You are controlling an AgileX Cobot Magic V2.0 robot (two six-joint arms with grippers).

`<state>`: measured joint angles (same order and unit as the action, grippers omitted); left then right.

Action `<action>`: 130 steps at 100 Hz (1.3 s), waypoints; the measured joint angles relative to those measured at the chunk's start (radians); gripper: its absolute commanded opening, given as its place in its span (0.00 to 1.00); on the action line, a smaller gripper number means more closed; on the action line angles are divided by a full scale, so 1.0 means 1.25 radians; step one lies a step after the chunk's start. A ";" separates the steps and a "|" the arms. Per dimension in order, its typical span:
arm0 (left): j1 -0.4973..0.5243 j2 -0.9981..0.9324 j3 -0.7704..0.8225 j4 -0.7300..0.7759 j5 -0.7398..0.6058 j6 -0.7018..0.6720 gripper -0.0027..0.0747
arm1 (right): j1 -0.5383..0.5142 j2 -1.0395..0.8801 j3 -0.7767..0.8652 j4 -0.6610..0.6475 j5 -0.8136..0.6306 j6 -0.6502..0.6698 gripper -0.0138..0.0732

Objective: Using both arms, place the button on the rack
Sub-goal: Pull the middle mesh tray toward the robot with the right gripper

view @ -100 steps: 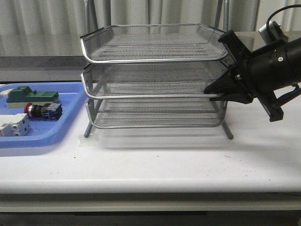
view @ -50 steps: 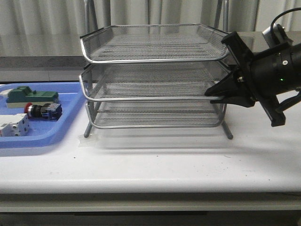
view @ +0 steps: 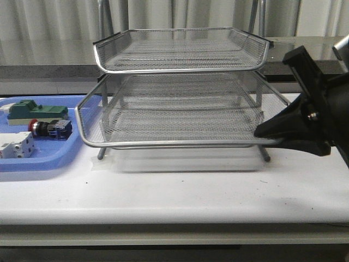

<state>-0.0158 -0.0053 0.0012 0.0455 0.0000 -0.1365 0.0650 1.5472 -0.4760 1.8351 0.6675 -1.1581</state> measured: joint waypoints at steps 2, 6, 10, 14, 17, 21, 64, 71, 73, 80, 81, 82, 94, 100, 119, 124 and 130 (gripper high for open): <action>0.000 0.000 0.000 0.000 0.000 0.000 0.01 | 0.000 -0.006 0.009 0.000 0.001 -0.001 0.21; 0.000 0.000 0.000 0.000 0.000 0.000 0.01 | 0.000 -0.018 0.025 0.000 0.003 -0.002 0.21; 0.000 0.000 0.000 0.000 0.000 0.000 0.01 | 0.000 -0.027 0.037 0.000 0.003 -0.003 0.21; 0.000 0.000 0.000 0.000 0.000 0.000 0.01 | 0.000 -0.037 0.047 0.000 0.004 -0.003 0.21; 0.000 0.000 0.000 0.000 0.000 0.000 0.01 | 0.000 -0.043 0.052 0.000 0.004 -0.003 0.22; 0.000 0.000 0.000 0.000 0.000 0.000 0.01 | 0.000 -0.050 0.060 0.000 0.004 -0.003 0.23; 0.000 0.000 0.000 0.000 0.000 0.000 0.01 | 0.000 -0.152 0.086 -0.052 -0.080 0.002 0.63; 0.000 0.000 0.000 0.000 0.000 0.000 0.01 | 0.000 -0.180 0.086 -0.072 -0.092 0.008 0.63; 0.000 0.000 0.000 0.000 0.000 0.000 0.01 | 0.000 -0.186 0.086 -0.081 -0.097 0.013 0.63; 0.000 0.000 0.000 0.000 0.000 0.000 0.01 | 0.000 -0.216 0.086 -0.117 -0.107 0.038 0.63; 0.000 0.000 0.000 0.000 0.000 0.000 0.01 | 0.000 -0.222 0.086 -0.121 -0.110 0.040 0.63; 0.000 0.000 0.000 0.000 0.000 0.000 0.01 | 0.000 -0.225 0.086 -0.131 -0.111 0.046 0.63; 0.000 0.000 0.000 0.000 0.000 0.000 0.01 | 0.000 -0.273 0.086 -0.227 -0.126 0.118 0.63; 0.000 0.000 0.000 0.000 0.000 0.000 0.01 | 0.000 -0.298 0.086 -0.281 -0.130 0.165 0.63; 0.000 0.000 0.000 0.000 0.000 0.000 0.01 | 0.000 -0.364 0.052 -0.510 -0.109 0.343 0.63; 0.000 0.000 0.000 0.000 0.000 0.000 0.01 | 0.000 -0.380 0.030 -0.590 -0.092 0.398 0.63; 0.000 0.000 0.000 0.000 0.000 0.000 0.01 | 0.000 -0.400 -0.004 -0.678 -0.062 0.465 0.63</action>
<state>-0.0158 -0.0053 0.0012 0.0455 0.0000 -0.1365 0.0650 1.0478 -0.4810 0.9878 0.5894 -0.5770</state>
